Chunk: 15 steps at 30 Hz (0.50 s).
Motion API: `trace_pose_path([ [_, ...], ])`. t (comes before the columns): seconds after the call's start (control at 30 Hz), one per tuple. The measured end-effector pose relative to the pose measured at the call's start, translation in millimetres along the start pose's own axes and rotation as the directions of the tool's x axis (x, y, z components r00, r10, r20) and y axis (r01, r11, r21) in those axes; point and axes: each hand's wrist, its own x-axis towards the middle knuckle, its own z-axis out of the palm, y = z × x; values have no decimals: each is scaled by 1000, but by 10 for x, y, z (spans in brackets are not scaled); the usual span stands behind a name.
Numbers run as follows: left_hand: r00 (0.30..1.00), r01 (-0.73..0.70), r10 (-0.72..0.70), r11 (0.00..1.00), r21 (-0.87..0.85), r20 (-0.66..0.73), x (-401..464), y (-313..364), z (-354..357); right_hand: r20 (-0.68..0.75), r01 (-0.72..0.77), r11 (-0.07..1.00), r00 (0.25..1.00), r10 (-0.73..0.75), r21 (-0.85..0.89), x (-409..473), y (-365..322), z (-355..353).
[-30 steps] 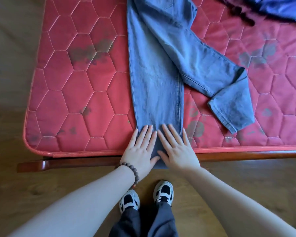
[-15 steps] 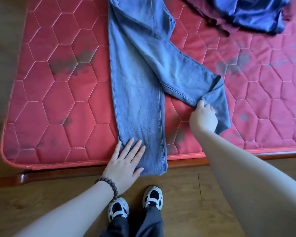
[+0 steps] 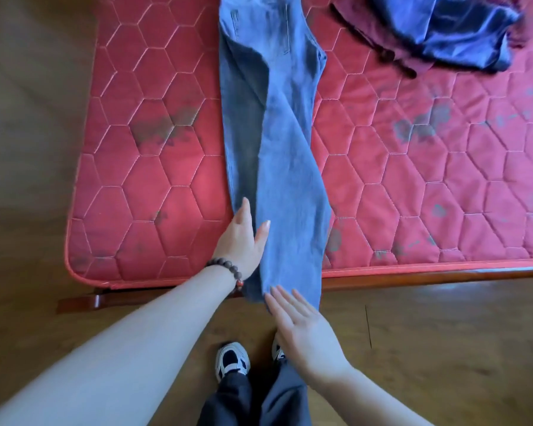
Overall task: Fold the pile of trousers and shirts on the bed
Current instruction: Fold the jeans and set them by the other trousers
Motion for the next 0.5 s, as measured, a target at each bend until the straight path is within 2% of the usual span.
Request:
trace_pose_path([
  [0.07,998,55,-56,998,28,41,-42,-76,-8,62,51,998,997,-52,21,-124,-129,109],
  [0.17,992,96,-105,988,124,68,-97,-223,34,215,26,999,976,-31,23,-226,-220,233],
  [0.3,995,65,-73,989,132,61,-143,-348,98,182,-46,992,983,25,117,-140,-51,233],
  [0.4,998,48,-53,993,107,45,-140,-395,132,50,-225,969,974,221,106,145,229,193],
  [0.5,998,66,-67,996,64,15,-125,-419,146,-12,-441,890,895,445,115,472,512,199],
])
